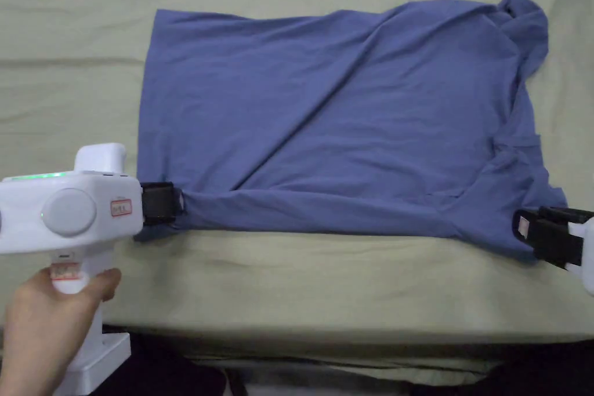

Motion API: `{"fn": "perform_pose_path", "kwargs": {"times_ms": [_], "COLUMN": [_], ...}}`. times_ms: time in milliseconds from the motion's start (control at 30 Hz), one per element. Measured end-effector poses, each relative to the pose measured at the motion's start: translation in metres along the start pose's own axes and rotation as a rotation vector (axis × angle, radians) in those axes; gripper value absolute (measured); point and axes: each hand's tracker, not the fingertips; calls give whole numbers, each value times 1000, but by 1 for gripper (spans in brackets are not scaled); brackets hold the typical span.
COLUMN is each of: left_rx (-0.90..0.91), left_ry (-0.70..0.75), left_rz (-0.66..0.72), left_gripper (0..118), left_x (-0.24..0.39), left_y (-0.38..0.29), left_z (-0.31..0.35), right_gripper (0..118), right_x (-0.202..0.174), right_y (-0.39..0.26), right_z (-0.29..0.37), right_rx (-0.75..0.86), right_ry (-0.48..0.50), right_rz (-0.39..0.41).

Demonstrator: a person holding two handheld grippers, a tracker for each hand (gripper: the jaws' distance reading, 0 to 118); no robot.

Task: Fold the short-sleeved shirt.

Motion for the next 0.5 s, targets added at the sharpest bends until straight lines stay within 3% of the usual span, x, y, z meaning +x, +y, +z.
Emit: {"fn": "perform_pose_path", "kwargs": {"times_ms": [67, 100, 133, 167, 200, 233, 267, 300, 333, 367, 433, 500], "left_rx": [-51, -8, 16, 24, 33, 21, 36, 46, 48, 56, 74, 77], "left_ry": [-32, -77, -117, -80, -95, -88, -50, -53, -58, -53, -53, -42], "left_rz": [-5, -12, -1, 4, 7, -3, -38, -34, -30, -26, -30, -48], "left_gripper": [89, 81, 64, 25, 10, 10, 10, 10, 10, 10, 10, 10], "left_x": [0, 1, 2, 5, 5, 9, 13, 16, 15, 17, 21, 22], "left_y": [-2, -7, -7, -8, -6, -5, -4, -3, 1, 2, 2, 5], "left_z": [-11, -5, 3, 10, 14, 18, 22, 26, 27, 30, 36, 35], "right_gripper": [2, 2, 2, 2, 3, 6, 36, 75, 103, 117, 117, 117], "right_x": [3, 5, 7, 8, 9, 10, 12, 15, 17, 19, 31, 44], "right_y": [1, 1, 1, 1, 1, 1, 2, 1, -1, -1, -2, -1], "right_z": [-9, -12, -16, -21, -22, -23, -23, -25, -25, -23, -27, -43], "right_rx": [-25, -35, -50, -64, -76, -90, -91, -83, -71, -55, -50, -85], "right_ry": [-7, -6, -16, -35, -58, -78, -107, -133, -149, -170, -177, -141], "right_rz": [-10, -18, -21, -15, -5, 2, 11, 14, 21, 21, -17, -107]}}
